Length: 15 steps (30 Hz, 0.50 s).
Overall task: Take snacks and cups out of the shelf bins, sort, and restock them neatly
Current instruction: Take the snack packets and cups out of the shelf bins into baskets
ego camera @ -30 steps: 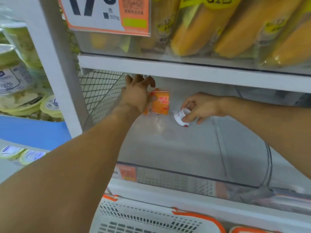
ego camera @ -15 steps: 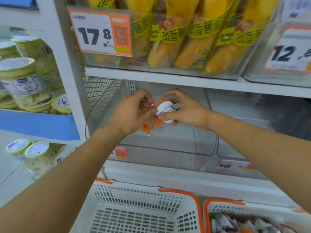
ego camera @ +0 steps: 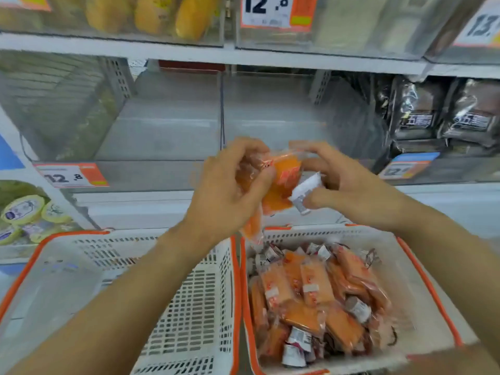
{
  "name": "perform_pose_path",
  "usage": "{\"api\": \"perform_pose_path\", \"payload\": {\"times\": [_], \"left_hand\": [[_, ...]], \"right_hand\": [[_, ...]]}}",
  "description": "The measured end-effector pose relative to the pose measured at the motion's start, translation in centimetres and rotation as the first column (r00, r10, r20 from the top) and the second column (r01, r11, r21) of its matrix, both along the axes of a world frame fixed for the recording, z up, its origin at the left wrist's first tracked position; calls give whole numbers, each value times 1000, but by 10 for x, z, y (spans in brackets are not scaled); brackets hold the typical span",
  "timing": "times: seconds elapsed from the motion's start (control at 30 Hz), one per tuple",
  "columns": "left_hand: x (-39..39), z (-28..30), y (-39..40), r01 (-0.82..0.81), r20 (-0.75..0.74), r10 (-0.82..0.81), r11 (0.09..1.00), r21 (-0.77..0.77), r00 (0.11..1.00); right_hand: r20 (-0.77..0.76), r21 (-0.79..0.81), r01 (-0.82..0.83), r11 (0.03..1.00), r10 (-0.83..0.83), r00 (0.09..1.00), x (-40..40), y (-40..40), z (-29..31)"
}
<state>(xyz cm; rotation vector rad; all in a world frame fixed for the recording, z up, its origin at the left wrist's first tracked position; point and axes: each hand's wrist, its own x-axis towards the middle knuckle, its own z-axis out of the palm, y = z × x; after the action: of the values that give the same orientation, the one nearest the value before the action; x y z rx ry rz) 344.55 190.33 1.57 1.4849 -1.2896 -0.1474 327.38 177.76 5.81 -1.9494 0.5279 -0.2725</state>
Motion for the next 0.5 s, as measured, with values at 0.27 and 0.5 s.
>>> {"api": "perform_pose_path", "payload": {"times": [0.27,0.5], "left_hand": [[-110,-164,-66,128,-470,110,886,446,876],[-153,-230,-94,27,-52,22,633,774,998]], "right_hand": [[-513,-157,147,976,-208,832,-136,-65,-131],[-780,-196,21,980,-169,603,-197,-105,-196]]}}
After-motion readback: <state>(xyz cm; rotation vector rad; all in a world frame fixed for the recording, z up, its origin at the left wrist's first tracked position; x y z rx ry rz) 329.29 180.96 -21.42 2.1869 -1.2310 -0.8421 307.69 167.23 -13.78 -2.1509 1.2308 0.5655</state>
